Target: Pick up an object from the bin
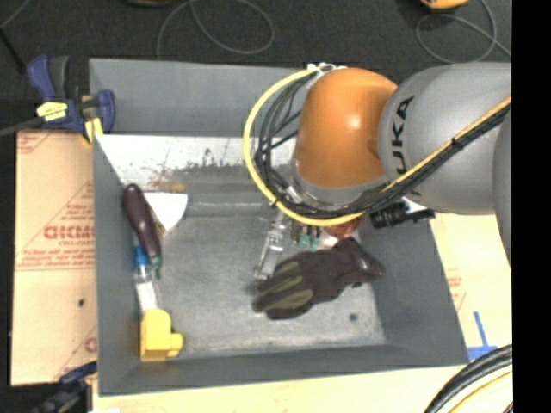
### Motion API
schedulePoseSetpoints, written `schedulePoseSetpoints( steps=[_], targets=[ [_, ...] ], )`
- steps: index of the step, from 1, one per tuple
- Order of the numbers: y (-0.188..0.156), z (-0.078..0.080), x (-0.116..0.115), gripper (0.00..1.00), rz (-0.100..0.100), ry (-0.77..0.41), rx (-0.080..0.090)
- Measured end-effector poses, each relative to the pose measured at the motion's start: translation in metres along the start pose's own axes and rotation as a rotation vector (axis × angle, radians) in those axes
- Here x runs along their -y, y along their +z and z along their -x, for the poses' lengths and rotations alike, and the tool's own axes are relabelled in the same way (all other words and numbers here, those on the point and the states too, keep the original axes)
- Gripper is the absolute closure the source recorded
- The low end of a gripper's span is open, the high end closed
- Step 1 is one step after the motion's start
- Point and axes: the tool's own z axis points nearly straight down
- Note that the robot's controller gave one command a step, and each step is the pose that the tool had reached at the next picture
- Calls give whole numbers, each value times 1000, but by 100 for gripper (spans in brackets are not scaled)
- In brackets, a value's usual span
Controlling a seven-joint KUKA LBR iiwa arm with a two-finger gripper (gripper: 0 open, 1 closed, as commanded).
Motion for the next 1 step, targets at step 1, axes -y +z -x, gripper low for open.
schedulePoseSetpoints(
  steps=[1],
  targets=[
    [20, -18, 40, 0, 0, -170, 4]
  ],
)
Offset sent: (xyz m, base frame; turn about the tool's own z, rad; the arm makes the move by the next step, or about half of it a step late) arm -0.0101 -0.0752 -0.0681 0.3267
